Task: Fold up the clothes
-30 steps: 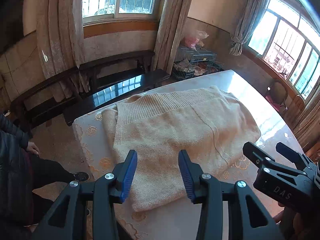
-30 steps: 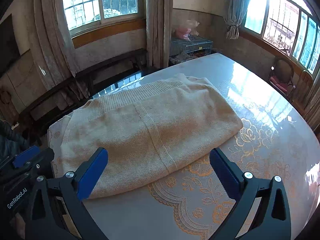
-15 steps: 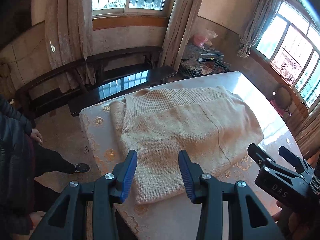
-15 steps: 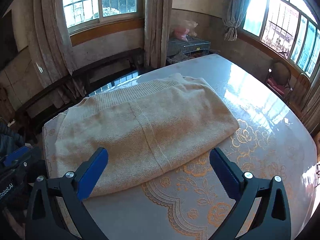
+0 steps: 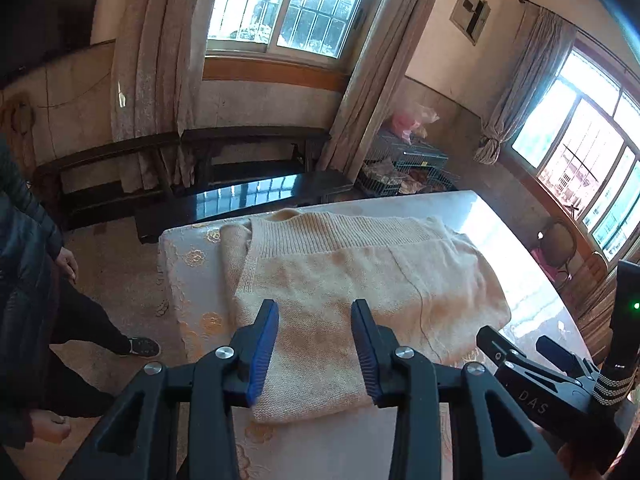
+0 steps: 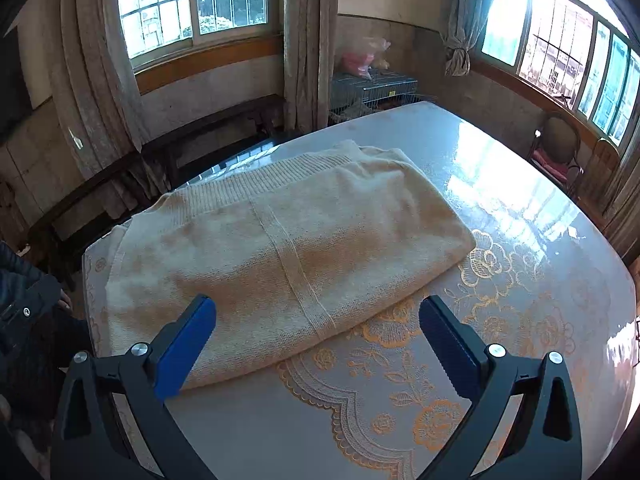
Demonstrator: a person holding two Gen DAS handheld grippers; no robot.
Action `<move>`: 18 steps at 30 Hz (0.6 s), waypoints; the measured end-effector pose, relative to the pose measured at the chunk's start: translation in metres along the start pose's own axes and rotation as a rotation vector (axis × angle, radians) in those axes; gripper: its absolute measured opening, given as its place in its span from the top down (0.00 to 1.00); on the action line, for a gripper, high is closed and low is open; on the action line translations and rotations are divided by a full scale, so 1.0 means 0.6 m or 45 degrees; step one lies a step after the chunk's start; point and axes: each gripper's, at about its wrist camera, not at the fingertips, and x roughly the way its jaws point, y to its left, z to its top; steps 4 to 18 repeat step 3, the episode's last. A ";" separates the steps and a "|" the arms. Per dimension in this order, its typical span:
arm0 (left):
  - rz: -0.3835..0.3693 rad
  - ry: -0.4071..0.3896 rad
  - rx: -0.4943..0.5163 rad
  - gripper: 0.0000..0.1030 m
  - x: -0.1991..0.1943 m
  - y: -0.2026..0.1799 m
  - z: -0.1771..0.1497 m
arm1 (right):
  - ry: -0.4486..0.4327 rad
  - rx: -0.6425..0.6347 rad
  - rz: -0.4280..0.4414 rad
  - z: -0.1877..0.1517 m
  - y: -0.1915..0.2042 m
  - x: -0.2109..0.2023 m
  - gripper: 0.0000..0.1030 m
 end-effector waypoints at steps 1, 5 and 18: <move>0.004 0.005 0.015 0.64 0.001 -0.002 0.002 | -0.001 0.004 0.000 -0.001 -0.001 0.000 0.00; 0.013 0.018 0.044 0.64 0.005 -0.007 0.004 | 0.003 0.007 0.002 -0.002 -0.002 0.001 0.00; 0.013 0.018 0.044 0.64 0.005 -0.007 0.004 | 0.003 0.007 0.002 -0.002 -0.002 0.001 0.00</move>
